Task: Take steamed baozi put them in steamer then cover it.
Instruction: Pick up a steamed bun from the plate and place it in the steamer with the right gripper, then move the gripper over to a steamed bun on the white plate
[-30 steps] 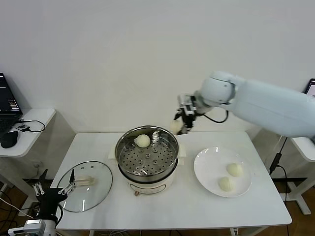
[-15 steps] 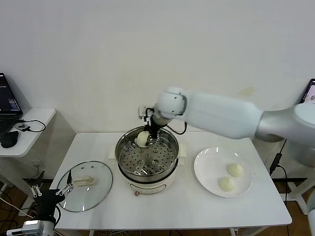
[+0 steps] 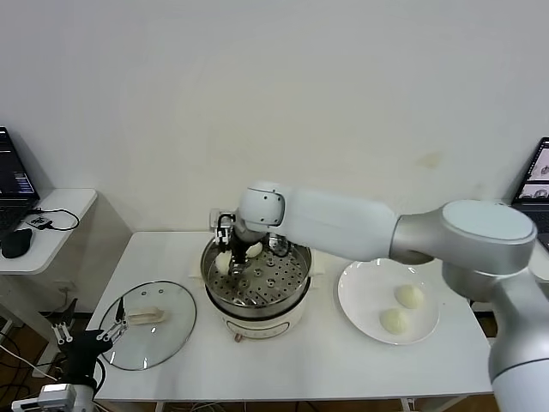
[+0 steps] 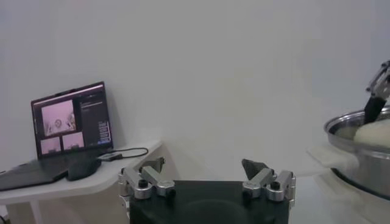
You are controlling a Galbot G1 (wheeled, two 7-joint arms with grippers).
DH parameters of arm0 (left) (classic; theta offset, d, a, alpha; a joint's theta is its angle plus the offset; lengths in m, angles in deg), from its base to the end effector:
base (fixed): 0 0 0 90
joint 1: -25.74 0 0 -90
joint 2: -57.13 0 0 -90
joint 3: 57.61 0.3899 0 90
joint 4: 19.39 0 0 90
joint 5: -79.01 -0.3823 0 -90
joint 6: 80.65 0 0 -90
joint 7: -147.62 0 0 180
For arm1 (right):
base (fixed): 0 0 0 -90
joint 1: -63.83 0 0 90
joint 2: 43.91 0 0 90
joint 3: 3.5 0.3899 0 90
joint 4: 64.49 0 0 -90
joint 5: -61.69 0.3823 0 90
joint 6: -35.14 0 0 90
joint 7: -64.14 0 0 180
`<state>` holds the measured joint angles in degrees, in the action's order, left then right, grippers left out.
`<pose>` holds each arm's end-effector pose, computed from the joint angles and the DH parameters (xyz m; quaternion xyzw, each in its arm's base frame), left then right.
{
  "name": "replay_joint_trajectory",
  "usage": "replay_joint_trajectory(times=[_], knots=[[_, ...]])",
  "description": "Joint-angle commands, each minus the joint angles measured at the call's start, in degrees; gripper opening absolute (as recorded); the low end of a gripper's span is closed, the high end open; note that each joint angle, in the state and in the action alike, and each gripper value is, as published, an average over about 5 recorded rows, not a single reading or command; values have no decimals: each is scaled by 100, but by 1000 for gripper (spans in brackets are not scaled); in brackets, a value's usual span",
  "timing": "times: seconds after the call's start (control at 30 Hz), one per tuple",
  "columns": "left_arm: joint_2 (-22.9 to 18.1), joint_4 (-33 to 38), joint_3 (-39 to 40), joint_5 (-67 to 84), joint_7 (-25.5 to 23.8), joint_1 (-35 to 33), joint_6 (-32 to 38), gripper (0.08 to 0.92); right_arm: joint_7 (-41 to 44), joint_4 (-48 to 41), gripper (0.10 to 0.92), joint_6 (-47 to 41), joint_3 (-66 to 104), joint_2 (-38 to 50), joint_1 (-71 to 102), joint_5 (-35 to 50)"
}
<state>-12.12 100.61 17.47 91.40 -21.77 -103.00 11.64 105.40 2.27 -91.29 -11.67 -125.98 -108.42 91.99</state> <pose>0.1521 0.1501 -0.3216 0.0996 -0.9881 -0.1156 0.0198 0.5715 0.2698 -0.1282 0.5573 -0.5913 0.5114 0.2797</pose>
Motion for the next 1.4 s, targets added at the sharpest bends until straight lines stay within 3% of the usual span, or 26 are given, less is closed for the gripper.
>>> replay_joint_trajectory(times=[0.03,0.17,0.27,0.53,0.83,1.1,1.4], knots=[[-3,9,1,0,0,-6,4,823,-46,-279,694,-20,34,-252,138,-96],[-24,50,8,0,1,-13,5,823,122,-110,792,19,29,-81,-27,-159],[-33,98,6,0,0,-27,1,823,431,240,818,61,16,280,-321,-237],[-75,258,1,7,-1,-74,-12,823,1542,1456,823,604,-77,1924,-1340,-886],[-61,349,72,-17,-2,-64,-42,823,2180,2629,823,1404,-457,4093,-1783,-1828],[-26,409,179,-105,-8,-50,-112,823,2332,2989,823,1903,-203,5497,-933,-3037],[-6,361,150,-168,-8,-143,-115,823,2269,2967,823,2214,1369,6015,1257,-3862]])
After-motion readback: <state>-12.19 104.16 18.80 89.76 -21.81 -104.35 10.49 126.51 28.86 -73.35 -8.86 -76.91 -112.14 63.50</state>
